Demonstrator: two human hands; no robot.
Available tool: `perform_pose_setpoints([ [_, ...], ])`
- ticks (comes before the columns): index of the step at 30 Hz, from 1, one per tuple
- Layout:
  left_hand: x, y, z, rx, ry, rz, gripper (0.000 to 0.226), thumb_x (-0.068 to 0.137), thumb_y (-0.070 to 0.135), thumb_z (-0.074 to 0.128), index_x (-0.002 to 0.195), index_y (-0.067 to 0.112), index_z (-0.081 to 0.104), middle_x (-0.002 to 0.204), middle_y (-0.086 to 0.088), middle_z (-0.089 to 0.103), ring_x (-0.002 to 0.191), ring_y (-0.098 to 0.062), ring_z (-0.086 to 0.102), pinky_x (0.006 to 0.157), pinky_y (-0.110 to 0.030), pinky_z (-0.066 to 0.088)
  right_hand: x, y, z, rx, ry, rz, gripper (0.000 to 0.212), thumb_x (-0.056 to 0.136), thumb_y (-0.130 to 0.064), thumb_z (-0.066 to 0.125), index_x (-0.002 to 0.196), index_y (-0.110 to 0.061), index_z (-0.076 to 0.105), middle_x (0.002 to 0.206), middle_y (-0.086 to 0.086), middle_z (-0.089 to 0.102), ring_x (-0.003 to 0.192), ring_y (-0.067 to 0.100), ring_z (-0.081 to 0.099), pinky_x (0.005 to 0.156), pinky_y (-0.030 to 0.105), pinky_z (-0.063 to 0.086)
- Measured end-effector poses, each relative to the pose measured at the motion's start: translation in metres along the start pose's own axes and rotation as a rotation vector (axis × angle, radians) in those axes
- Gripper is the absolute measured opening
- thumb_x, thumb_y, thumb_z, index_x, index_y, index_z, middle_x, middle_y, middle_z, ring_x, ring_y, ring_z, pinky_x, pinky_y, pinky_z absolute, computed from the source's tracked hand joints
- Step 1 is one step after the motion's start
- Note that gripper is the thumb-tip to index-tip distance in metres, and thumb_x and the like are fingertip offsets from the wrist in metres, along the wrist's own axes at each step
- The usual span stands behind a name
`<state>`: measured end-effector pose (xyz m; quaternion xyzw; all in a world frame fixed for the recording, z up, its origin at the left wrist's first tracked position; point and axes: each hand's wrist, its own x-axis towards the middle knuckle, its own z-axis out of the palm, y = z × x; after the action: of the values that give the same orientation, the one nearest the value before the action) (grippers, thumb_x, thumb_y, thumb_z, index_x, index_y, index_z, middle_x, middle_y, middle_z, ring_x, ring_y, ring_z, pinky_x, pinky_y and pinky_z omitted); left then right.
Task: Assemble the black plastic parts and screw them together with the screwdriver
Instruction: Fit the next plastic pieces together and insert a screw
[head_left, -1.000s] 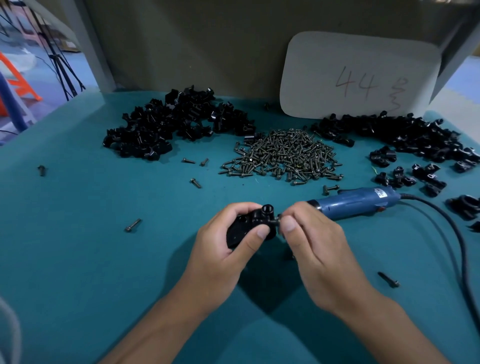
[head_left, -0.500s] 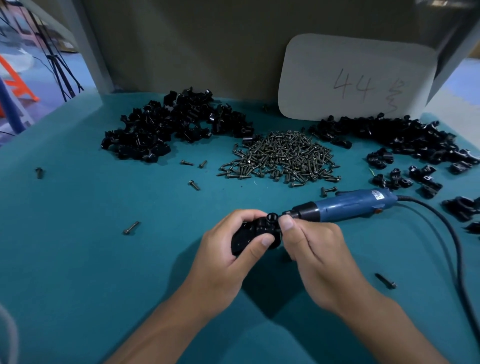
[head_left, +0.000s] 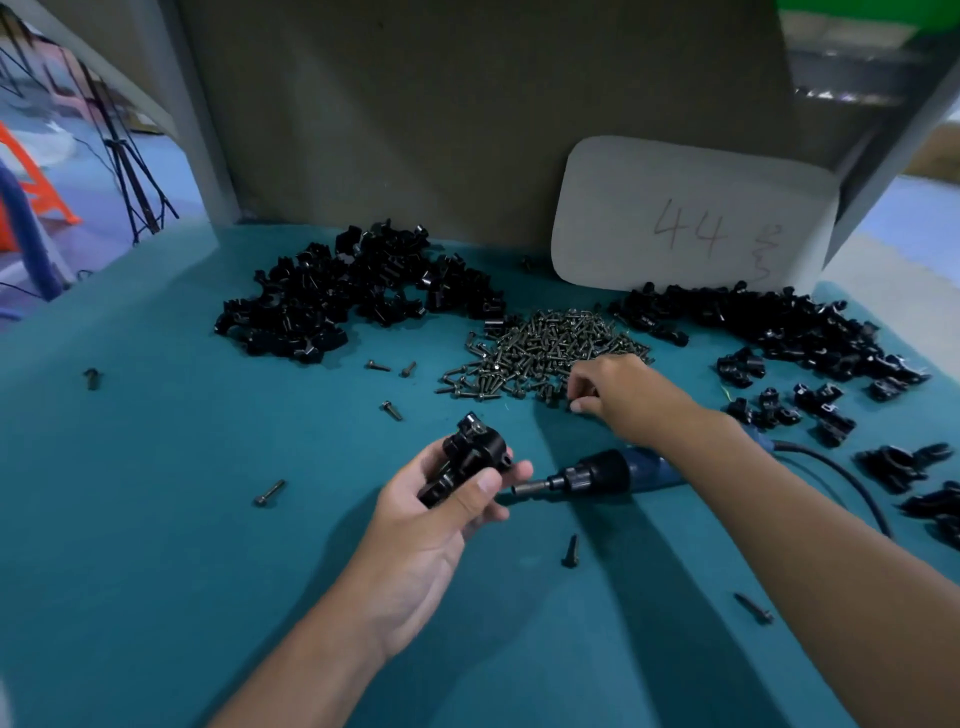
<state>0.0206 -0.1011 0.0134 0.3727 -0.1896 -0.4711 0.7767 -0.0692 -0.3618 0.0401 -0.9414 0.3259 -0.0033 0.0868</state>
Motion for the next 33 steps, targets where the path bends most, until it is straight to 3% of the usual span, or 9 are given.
perform_pose_setpoints([
  [3,0.0,0.004,0.0,-0.13,-0.006,-0.068,0.045,0.076,0.002,0.072,0.12,-0.003,0.061,0.111,-0.015,0.074,0.106,-0.03,0.073,0.072,-0.024,0.06,-0.001,0.0,0.001,-0.103,0.018,-0.014,0.012,0.095,-0.026,0.069,0.091,-0.027,0.058,0.094,0.001,0.064,0.083,0.02,0.061,0.075,0.04,0.055],
  [8,-0.001,0.005,-0.002,-0.244,-0.044,-0.165,0.028,0.08,-0.002,0.066,0.107,0.001,0.074,0.111,-0.017,0.073,0.097,-0.027,0.075,0.071,-0.027,0.061,-0.012,-0.002,-0.001,-0.156,0.018,-0.034,0.017,0.1,-0.017,0.063,0.117,-0.019,0.062,0.105,0.007,0.066,0.088,0.021,0.063,0.081,0.04,0.058],
  [10,-0.001,0.005,-0.003,-0.236,-0.045,-0.186,0.033,0.078,-0.001,0.074,0.111,0.002,0.073,0.112,-0.016,0.073,0.096,-0.026,0.074,0.072,-0.028,0.06,-0.024,-0.011,-0.014,0.032,0.161,-0.014,0.016,0.102,-0.017,0.059,0.116,-0.021,0.067,0.106,0.002,0.069,0.083,0.006,0.061,0.075,0.019,0.054],
  [12,0.0,0.006,-0.004,-0.216,-0.045,-0.189,0.042,0.067,0.004,0.082,0.109,0.004,0.075,0.112,-0.016,0.073,0.094,-0.025,0.072,0.072,-0.028,0.059,-0.049,-0.028,-0.03,0.328,0.337,-0.046,0.015,0.1,-0.025,0.06,0.1,-0.036,0.071,0.09,-0.015,0.071,0.069,-0.006,0.056,0.061,0.006,0.042],
  [16,0.001,0.005,-0.005,-0.219,-0.021,-0.188,0.056,0.059,0.005,0.085,0.113,0.005,0.07,0.113,-0.017,0.073,0.093,-0.024,0.073,0.071,-0.027,0.058,-0.117,-0.078,-0.033,0.776,0.394,-0.261,0.008,0.09,-0.039,0.068,0.096,-0.04,0.072,0.084,-0.02,0.072,0.071,-0.001,0.064,0.061,0.009,0.046],
  [19,0.001,0.004,-0.005,-0.19,-0.01,-0.176,0.068,0.058,0.008,0.085,0.121,0.004,0.063,0.116,-0.015,0.074,0.092,-0.021,0.074,0.073,-0.024,0.059,-0.135,-0.093,-0.01,0.864,0.441,-0.257,0.009,0.087,-0.032,0.071,0.095,-0.033,0.075,0.084,-0.019,0.074,0.074,0.002,0.068,0.065,0.011,0.048],
  [21,0.001,0.004,-0.005,-0.174,-0.026,-0.17,0.059,0.058,0.009,0.088,0.115,0.005,0.072,0.116,-0.015,0.074,0.092,-0.019,0.074,0.071,-0.023,0.058,-0.137,-0.094,0.004,0.92,0.485,-0.225,0.01,0.085,-0.031,0.07,0.093,-0.031,0.076,0.083,-0.017,0.074,0.072,0.002,0.068,0.064,0.011,0.048],
  [27,0.001,0.002,-0.006,-0.135,-0.124,-0.191,0.059,0.051,0.016,0.102,0.105,0.014,0.08,0.121,-0.016,0.072,0.096,-0.02,0.073,0.078,-0.025,0.058,-0.136,-0.09,0.018,0.925,0.558,-0.21,0.011,0.088,-0.03,0.07,0.097,-0.028,0.077,0.086,-0.018,0.075,0.078,0.003,0.071,0.066,0.011,0.051],
  [33,0.0,0.004,-0.004,-0.119,-0.16,-0.171,0.055,0.056,0.015,0.099,0.107,0.011,0.079,0.113,-0.014,0.072,0.095,-0.019,0.071,0.078,-0.025,0.058,-0.137,-0.089,0.017,0.679,0.651,-0.284,0.008,0.088,-0.018,0.075,0.096,-0.019,0.078,0.084,-0.017,0.073,0.079,-0.002,0.069,0.071,0.007,0.048],
])
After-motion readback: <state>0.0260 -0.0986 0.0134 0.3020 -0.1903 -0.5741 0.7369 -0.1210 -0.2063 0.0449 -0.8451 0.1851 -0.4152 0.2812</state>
